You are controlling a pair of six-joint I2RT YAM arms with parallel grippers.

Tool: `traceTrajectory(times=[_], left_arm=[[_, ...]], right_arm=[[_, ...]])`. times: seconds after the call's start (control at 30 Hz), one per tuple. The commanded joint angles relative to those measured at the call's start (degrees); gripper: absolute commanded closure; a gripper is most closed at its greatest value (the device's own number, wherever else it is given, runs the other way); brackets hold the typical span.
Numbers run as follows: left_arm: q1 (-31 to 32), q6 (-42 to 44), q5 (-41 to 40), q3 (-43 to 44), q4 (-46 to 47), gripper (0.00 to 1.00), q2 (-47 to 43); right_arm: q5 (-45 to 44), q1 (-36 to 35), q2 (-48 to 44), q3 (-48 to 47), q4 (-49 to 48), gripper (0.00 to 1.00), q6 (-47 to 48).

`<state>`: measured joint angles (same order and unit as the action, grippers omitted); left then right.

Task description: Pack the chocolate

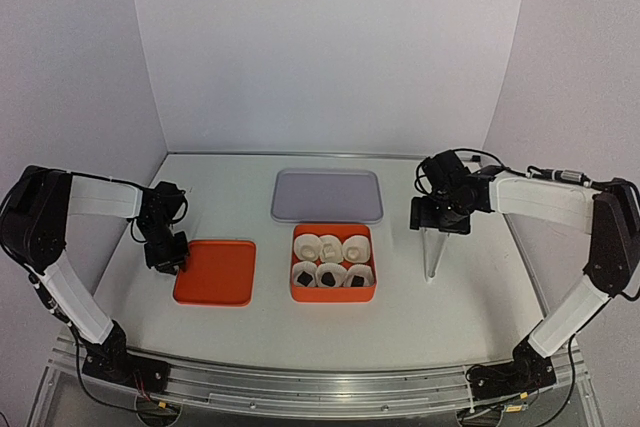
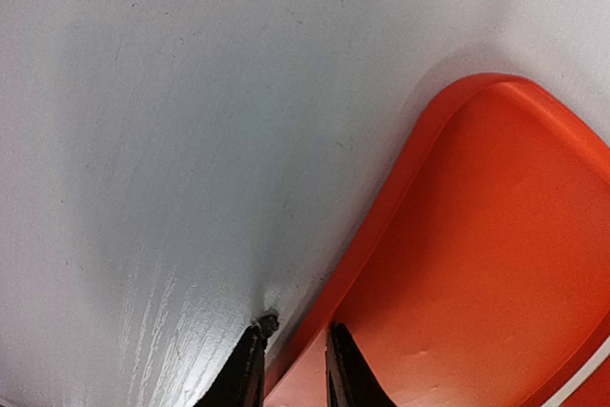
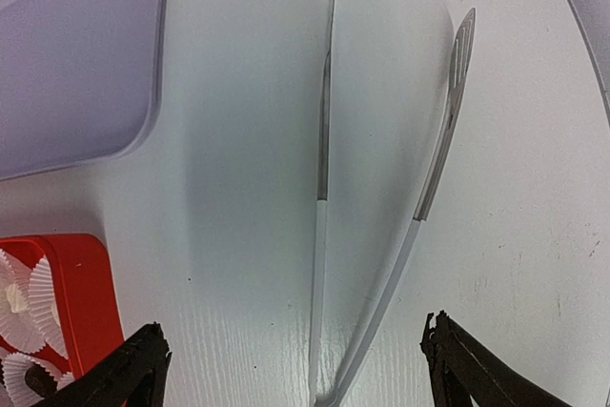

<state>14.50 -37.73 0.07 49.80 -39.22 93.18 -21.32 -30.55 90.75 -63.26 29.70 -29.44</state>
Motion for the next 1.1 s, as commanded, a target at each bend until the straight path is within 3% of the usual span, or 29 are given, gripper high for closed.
traceTrajectory(times=[0.0,0.17,0.6,0.7,0.83,1.07], left_arm=[[-0.31,1.77,1.79,-0.88,1.43,0.83,1.37],[-0.3,2.0,2.32,-1.27,2.9,1.0,1.16],[-0.13,3.67,1.47,-1.92,6.97,1.0,-10.57],[-0.14,4.27,2.52,-0.88,8.31,1.0,-15.07],[-0.01,4.64,5.21,2.09,9.68,1.0,-19.35],[3.47,4.79,12.3,7.76,14.88,1.0,-18.06]], right_arm=[[0.21,-0.05,-2.22,-1.03,-0.72,0.1,1.09],[0.4,-0.07,-2.68,-1.48,-0.79,0.1,1.31],[6.89,-0.04,-3.53,-4.17,-1.09,0.09,3.04],[13.25,-0.04,-3.13,-5.94,-1.96,0.09,4.2],[30.51,-0.26,-1.34,-8.74,-6.62,0.1,6.55],[54.02,-3.43,6.35,-17.48,-19.36,0.1,4.91]])
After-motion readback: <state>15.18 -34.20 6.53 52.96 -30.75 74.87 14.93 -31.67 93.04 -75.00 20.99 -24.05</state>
